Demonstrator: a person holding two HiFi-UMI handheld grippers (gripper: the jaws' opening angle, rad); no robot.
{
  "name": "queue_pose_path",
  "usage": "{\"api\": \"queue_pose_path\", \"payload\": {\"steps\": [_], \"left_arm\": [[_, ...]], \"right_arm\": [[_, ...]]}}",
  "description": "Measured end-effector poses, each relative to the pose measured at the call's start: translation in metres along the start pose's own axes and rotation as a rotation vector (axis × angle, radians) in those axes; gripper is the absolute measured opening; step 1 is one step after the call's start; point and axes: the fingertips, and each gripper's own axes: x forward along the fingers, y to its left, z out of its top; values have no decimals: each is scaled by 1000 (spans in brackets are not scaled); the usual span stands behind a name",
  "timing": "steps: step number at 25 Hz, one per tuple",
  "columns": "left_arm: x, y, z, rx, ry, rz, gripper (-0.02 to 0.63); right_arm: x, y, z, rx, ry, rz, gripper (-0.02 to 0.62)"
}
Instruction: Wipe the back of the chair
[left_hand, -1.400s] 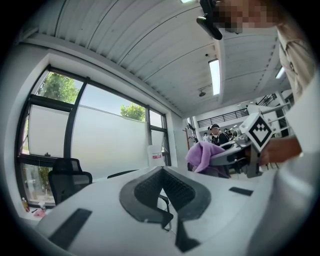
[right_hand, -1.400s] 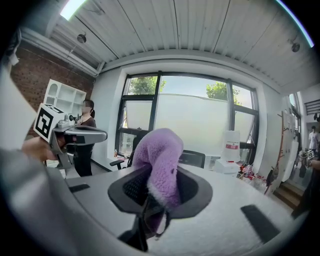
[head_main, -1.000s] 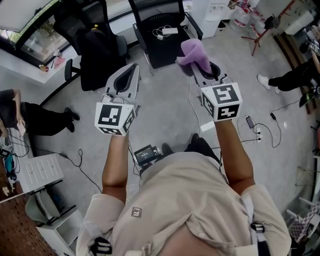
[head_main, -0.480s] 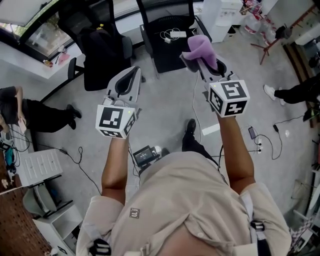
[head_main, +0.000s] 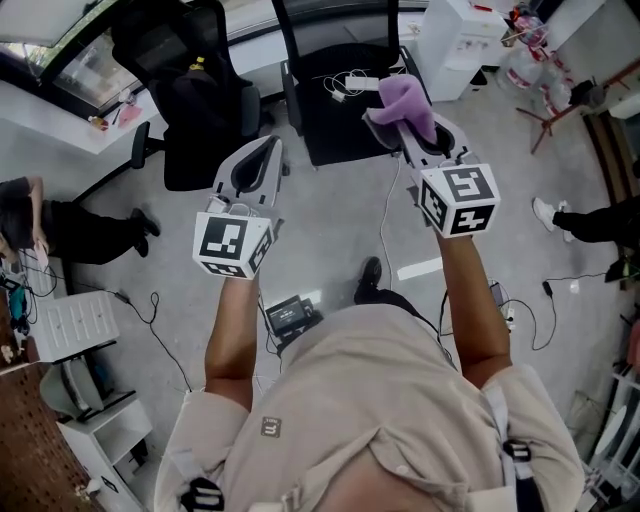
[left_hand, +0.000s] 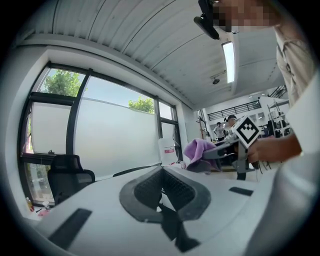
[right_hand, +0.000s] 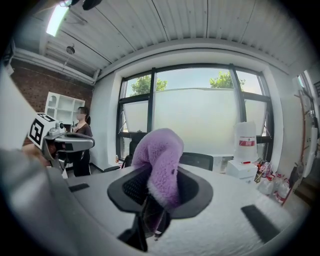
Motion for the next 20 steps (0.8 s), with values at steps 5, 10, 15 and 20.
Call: {"api": "queue_pose_path", "payload": {"steps": [5,10,15,20], "left_arm": [[44,-2,1,6,13,27,7],[82,-2,3,21,32,46,6],[110,0,6,25,36,61,7],[135,9,1,24,39,47,8]], "right_arm": [[26,-39,-2,6,2,34,89],[45,-67,-5,21,1,67,89],[61,-91,-7,25,6,83,89],[76,-104,-12,32,14,71,89]]}}
